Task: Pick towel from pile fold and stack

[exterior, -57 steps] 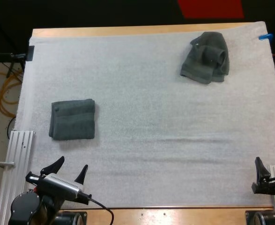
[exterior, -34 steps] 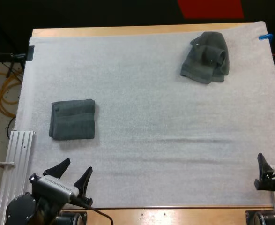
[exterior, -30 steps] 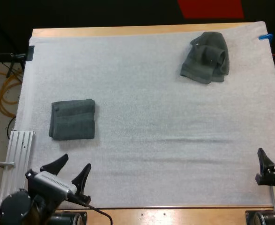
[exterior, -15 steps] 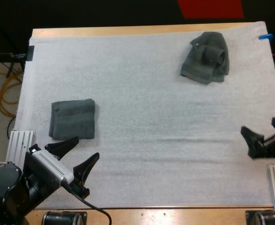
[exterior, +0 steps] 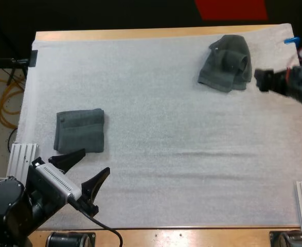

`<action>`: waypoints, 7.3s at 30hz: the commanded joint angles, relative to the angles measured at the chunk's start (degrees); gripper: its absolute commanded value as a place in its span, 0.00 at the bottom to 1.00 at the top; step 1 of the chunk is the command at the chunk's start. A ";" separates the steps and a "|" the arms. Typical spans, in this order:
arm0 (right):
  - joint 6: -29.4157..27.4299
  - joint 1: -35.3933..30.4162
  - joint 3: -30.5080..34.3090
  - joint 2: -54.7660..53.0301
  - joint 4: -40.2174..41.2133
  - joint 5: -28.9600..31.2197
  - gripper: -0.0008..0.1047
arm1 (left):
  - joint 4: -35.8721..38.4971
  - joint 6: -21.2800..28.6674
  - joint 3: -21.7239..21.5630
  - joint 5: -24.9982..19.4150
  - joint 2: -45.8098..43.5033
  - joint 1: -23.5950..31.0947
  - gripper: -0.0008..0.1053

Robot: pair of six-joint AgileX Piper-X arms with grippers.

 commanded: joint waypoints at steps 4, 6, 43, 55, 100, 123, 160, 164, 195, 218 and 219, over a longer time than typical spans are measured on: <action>0.07 -0.15 -6.54 11.25 -0.72 2.78 0.76 | 0.11 -0.03 -0.32 -1.88 0.05 0.10 0.67; 0.48 -0.15 -9.12 15.23 -0.72 2.83 0.76 | 0.48 -0.03 -0.32 -1.94 0.05 0.10 0.67; 11.64 -0.01 -24.47 50.52 -12.16 4.47 0.05 | 3.03 -5.16 -0.32 -0.41 0.05 0.10 0.67; 3.51 1.79 -24.70 38.91 -11.79 -6.70 0.01 | 3.03 -5.05 -0.32 -0.56 0.05 0.10 0.67; -2.03 10.45 -4.20 4.38 23.38 9.71 0.37 | 3.03 -3.93 -0.32 0.65 0.05 0.10 0.67; 5.24 -4.85 26.44 -2.51 8.09 9.01 0.59 | 3.03 -3.93 0.35 0.76 0.05 0.10 0.67; 2.53 -7.52 26.63 7.83 3.72 19.49 0.01 | 3.36 -5.94 0.35 7.20 7.90 -0.38 0.67; 1.35 -7.52 26.63 3.34 4.01 26.37 0.01 | -3.38 -6.36 0.35 6.46 13.63 -5.37 0.67; 0.76 -7.52 26.89 0.98 5.48 27.19 0.01 | -28.63 -14.66 -23.59 -13.20 81.30 -37.22 0.67; 0.86 -7.52 26.89 0.98 5.80 26.75 0.01 | -27.92 -27.35 -35.65 -1.48 98.09 -37.42 0.66; 0.86 -7.52 26.89 0.98 5.80 26.75 0.01 | -27.89 -27.73 -35.89 -1.02 98.43 -37.46 0.66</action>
